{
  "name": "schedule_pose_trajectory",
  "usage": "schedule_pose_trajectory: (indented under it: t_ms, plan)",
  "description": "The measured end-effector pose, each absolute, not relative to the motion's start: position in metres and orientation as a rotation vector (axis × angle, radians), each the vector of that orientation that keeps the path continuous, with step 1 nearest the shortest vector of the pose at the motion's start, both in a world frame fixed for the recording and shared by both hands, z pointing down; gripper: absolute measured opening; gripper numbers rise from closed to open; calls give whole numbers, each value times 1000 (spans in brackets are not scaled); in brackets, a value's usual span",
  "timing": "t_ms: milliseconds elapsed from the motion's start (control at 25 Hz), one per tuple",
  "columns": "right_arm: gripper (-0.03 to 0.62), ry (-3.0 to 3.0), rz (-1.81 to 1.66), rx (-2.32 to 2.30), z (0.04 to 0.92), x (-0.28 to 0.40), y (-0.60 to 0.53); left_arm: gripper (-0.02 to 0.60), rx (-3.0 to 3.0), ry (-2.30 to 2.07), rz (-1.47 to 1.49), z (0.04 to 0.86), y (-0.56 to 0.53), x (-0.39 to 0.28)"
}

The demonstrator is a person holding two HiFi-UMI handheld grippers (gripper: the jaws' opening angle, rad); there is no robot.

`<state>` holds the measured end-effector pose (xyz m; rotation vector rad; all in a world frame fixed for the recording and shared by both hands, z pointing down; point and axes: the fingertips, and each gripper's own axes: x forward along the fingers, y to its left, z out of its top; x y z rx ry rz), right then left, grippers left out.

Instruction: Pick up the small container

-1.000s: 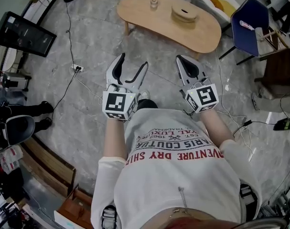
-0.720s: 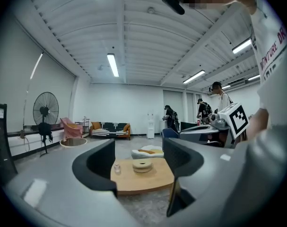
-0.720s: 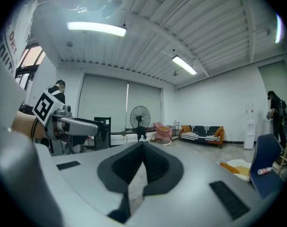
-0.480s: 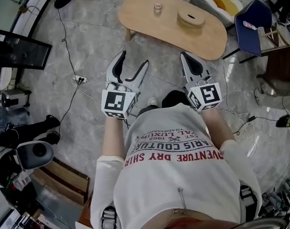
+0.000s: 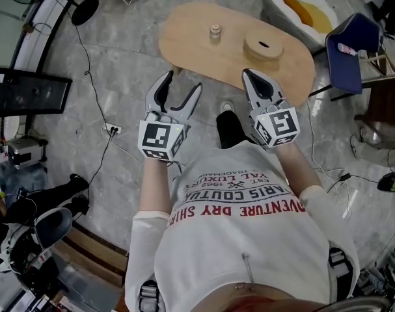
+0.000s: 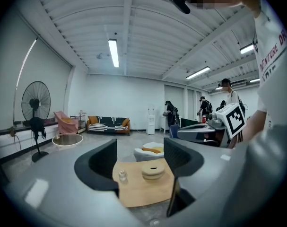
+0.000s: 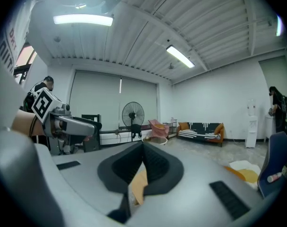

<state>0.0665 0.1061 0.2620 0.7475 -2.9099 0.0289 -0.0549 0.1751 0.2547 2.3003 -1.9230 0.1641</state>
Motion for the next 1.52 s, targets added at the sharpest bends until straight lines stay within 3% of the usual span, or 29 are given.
schedule_pose_trajectory:
  t_ms: [600, 1000, 1520]
  plan:
    - [-12, -2867, 85, 688, 288, 12, -114, 314, 2293, -1874, 195, 277, -51, -95]
    - [-12, -2707, 267, 902, 370, 0, -169, 341, 2425, -1541, 298, 376, -134, -98]
    - [-12, -2493, 428, 1119, 517, -32, -208, 390, 2464, -1200, 467, 567, -187, -114]
